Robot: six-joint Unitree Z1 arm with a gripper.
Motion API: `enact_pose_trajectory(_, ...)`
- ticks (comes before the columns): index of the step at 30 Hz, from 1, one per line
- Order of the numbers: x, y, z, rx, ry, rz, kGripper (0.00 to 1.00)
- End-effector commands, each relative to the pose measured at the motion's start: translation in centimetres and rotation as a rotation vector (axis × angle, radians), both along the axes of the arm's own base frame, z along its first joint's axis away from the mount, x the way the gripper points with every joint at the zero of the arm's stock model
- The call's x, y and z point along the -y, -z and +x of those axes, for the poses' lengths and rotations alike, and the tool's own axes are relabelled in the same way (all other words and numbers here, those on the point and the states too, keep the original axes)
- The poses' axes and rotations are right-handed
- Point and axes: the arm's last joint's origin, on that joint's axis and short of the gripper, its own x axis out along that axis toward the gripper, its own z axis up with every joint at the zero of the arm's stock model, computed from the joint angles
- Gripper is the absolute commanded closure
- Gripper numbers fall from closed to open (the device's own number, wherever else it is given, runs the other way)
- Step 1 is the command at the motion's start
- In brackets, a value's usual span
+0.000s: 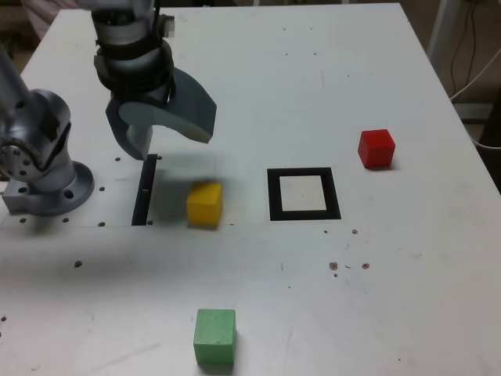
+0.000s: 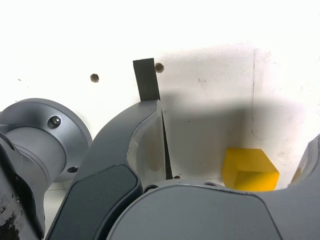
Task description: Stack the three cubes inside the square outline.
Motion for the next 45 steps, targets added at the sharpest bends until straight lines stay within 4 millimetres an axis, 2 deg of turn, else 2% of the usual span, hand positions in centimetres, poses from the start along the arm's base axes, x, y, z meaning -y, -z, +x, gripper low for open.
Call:
enact_pose_trajectory(1, 0.0, -0.2, -0.1, 0.011, -0.002, 0.001, 0.01)
enact_pose_trajectory(14, -0.1, -0.3, -0.5, -0.016, -0.001, 0.001, 0.01)
enact_pose_trajectory(22, 0.4, -1.0, 0.8, -0.040, 0.026, -0.066, 0.01)
enact_pose_trajectory(27, 0.6, -2.8, 2.8, -0.017, 0.035, -0.077, 0.01)
enact_pose_trajectory(37, 1.0, -6.8, 8.7, 0.086, 0.046, -0.091, 0.01)
enact_pose_trajectory(41, 0.3, -7.7, 10.8, 0.084, 0.035, -0.092, 0.01)
enact_pose_trajectory(45, -1.0, -7.6, 13.2, 0.072, 0.015, -0.100, 0.01)
